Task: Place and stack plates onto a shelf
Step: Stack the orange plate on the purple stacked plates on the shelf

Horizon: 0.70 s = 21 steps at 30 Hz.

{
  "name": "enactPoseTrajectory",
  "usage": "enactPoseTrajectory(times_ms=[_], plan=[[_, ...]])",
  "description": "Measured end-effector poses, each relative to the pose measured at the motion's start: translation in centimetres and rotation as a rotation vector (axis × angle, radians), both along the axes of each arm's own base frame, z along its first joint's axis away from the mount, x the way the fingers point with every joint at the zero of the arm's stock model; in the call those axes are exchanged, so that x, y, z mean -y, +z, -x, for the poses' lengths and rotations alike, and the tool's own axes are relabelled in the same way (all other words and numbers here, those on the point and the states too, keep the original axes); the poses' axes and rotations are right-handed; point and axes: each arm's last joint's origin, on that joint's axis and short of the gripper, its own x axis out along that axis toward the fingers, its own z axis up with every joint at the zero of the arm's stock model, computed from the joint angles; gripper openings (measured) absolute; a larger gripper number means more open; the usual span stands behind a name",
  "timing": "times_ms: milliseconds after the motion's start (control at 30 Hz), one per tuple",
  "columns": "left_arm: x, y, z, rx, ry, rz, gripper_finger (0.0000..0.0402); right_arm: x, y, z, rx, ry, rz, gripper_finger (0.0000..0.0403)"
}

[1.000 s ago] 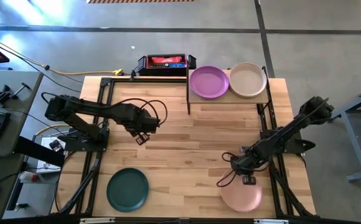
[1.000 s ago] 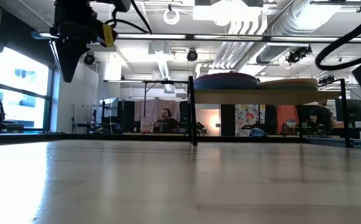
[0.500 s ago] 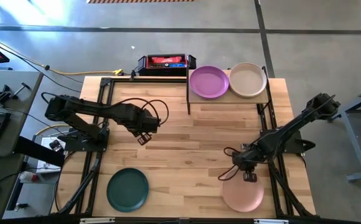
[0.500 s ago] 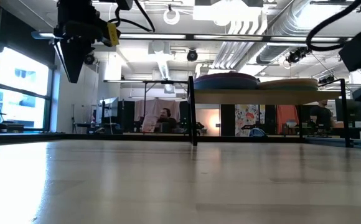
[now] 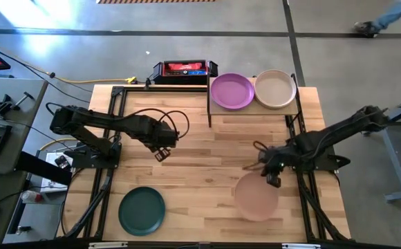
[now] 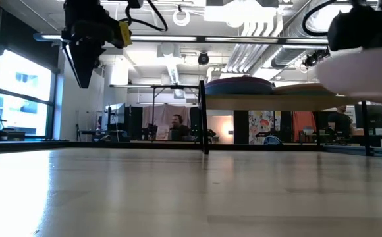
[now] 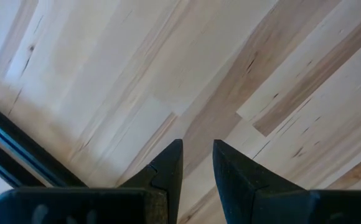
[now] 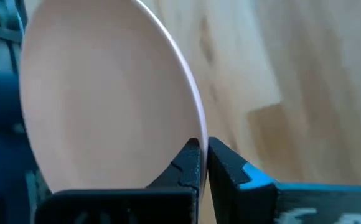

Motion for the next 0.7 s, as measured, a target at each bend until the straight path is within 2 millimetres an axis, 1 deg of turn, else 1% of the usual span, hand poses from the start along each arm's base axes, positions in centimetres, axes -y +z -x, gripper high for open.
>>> enactPoseTrajectory(times_ms=[100, 167, 267, 467, 600, 700], plan=[[0.0, 0.0, -0.2, 0.024, 0.0, 0.001, 0.0076, 1.3, 1.1, 0.0, 0.056, -0.078, -0.013, 0.0], [0.0, 0.0, -0.3, 0.033, -0.001, 0.002, 0.0076, 2.2, 2.3, -0.1, 0.113, -0.131, -0.015, 0.0], [0.0, 0.0, -0.4, 0.046, -0.001, -0.001, 0.0076, 3.5, 4.5, -0.5, 0.207, -0.199, 0.006, 0.0], [0.0, 0.0, -0.8, 0.08, -0.001, 0.001, 0.0076, 6.6, 9.6, -1.0, 0.353, -0.326, 0.128, 0.0], [0.0, 0.0, -0.9, 0.099, -0.001, 0.002, 0.0076, 8.8, 12.9, -0.8, 0.438, -0.401, 0.205, 0.0], [0.0, 0.0, -0.9, 0.098, -0.001, 0.001, 0.0076, 10.3, 14.8, -0.5, 0.461, -0.457, 0.259, 0.0]])
